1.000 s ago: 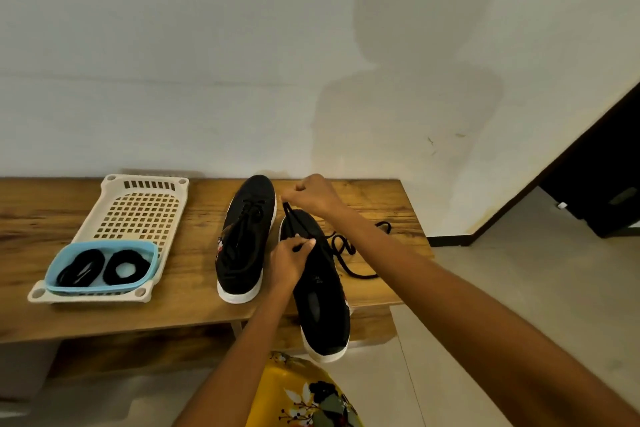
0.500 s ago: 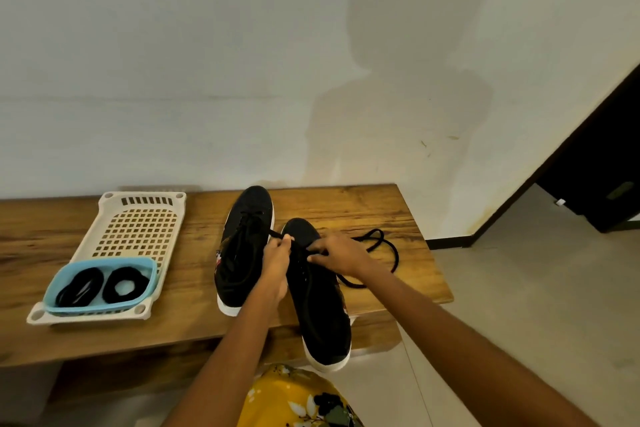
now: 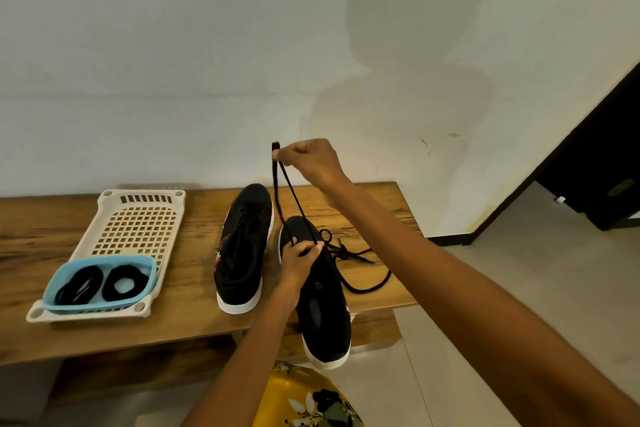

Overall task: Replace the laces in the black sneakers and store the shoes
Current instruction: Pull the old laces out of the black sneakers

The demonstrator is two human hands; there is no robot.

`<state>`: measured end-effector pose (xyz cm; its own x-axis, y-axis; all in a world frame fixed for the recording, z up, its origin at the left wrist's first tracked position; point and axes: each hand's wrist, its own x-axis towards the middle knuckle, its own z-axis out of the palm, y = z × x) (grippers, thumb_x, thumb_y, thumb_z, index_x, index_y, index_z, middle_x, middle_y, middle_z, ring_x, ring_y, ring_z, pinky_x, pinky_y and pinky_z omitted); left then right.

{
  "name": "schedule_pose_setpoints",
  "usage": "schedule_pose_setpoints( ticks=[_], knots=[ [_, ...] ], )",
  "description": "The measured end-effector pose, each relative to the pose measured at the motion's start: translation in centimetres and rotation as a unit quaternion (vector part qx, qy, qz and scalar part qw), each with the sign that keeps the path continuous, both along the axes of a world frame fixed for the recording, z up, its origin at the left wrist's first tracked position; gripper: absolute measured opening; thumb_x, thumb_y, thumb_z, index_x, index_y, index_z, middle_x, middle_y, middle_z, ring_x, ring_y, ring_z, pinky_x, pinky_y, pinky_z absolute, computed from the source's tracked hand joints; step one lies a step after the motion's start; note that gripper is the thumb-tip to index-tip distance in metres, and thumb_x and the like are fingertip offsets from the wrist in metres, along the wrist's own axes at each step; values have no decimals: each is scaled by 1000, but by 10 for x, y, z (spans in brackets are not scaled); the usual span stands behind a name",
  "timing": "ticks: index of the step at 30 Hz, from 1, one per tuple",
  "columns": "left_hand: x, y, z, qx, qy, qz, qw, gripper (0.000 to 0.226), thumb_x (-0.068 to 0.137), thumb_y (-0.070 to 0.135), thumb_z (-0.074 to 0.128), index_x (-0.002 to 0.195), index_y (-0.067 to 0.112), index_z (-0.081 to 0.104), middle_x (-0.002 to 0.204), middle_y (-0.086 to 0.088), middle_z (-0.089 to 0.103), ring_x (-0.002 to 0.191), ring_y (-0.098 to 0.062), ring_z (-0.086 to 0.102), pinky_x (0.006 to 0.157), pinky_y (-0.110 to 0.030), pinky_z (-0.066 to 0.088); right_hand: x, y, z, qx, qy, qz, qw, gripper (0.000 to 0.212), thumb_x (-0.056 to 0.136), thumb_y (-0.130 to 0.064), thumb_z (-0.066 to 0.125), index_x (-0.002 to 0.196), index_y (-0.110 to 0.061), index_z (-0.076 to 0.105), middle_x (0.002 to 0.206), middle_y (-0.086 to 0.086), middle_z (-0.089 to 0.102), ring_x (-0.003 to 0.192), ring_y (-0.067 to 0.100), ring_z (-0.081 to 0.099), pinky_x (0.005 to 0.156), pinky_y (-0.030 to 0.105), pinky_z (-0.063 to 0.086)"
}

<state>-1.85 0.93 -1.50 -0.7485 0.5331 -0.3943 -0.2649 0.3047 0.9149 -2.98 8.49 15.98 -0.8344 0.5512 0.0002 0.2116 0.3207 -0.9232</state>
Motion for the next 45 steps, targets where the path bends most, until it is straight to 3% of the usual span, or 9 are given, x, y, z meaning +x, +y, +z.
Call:
schedule_pose_setpoints(
  ticks=[4,7,12,16,24,28,31,38,45],
  knots=[
    [-4,-5,7,19,-49,75,996,10,86,24,66,83,15,69,127,-5,58,116,-24,54,92,-32,45,4,13,-10,56,-10,-7,998,24,89,-25,63,107,-9,70,104,6,71,95,12,63,87,25,48],
    [-5,-11,18,98,-143,96,980,14,92,24,58,92,15,68,113,-7,64,107,-24,58,89,-36,48,23,22,-51,137,-172,86,972,31,91,-25,60,118,-10,63,117,7,65,107,18,59,95,31,46],
    [-10,-24,22,190,-181,72,962,20,98,15,45,108,7,60,97,-2,63,85,-9,60,57,-14,52,55,22,-118,276,-300,187,894,23,90,-30,61,103,-14,71,93,3,62,97,22,60,76,32,44],
    [-14,-24,20,156,-118,38,980,20,96,19,49,106,8,64,103,-4,65,89,-7,61,61,-10,50,52,20,-120,381,-278,160,867,22,93,-31,55,99,-17,71,99,5,66,99,23,57,73,34,45],
    [-9,-16,12,43,26,-88,995,25,94,30,54,115,19,61,115,7,55,114,-9,48,90,-18,35,20,18,-32,143,-67,37,987,17,91,-23,61,93,-13,74,80,1,71,71,14,65,69,27,50],
    [-6,-9,16,-29,135,-92,986,23,94,21,54,109,11,68,112,1,64,110,-11,54,87,-18,33,-10,13,11,42,55,-8,998,17,91,-19,61,100,-10,72,78,-1,70,63,4,62,62,14,47],
    [-10,-10,14,-24,112,-36,993,8,89,11,60,97,12,63,106,-1,60,111,-20,55,85,-22,37,-16,17,4,53,30,-24,998,20,91,-19,61,102,-5,71,85,8,72,59,7,60,62,17,48],
    [-17,-19,3,-154,190,-73,967,50,79,21,70,123,17,45,127,-7,30,116,-25,41,94,-30,42,13,33,-89,12,-92,-102,990,21,94,-17,57,102,-1,69,92,16,72,71,20,63,80,41,56],
    [-21,-30,4,-64,150,3,987,41,85,1,60,122,13,46,114,-6,54,88,-18,56,60,-20,42,54,6,-128,86,-151,-37,984,20,90,-8,55,108,-12,46,96,1,53,85,18,55,66,25,46]
  ],
)
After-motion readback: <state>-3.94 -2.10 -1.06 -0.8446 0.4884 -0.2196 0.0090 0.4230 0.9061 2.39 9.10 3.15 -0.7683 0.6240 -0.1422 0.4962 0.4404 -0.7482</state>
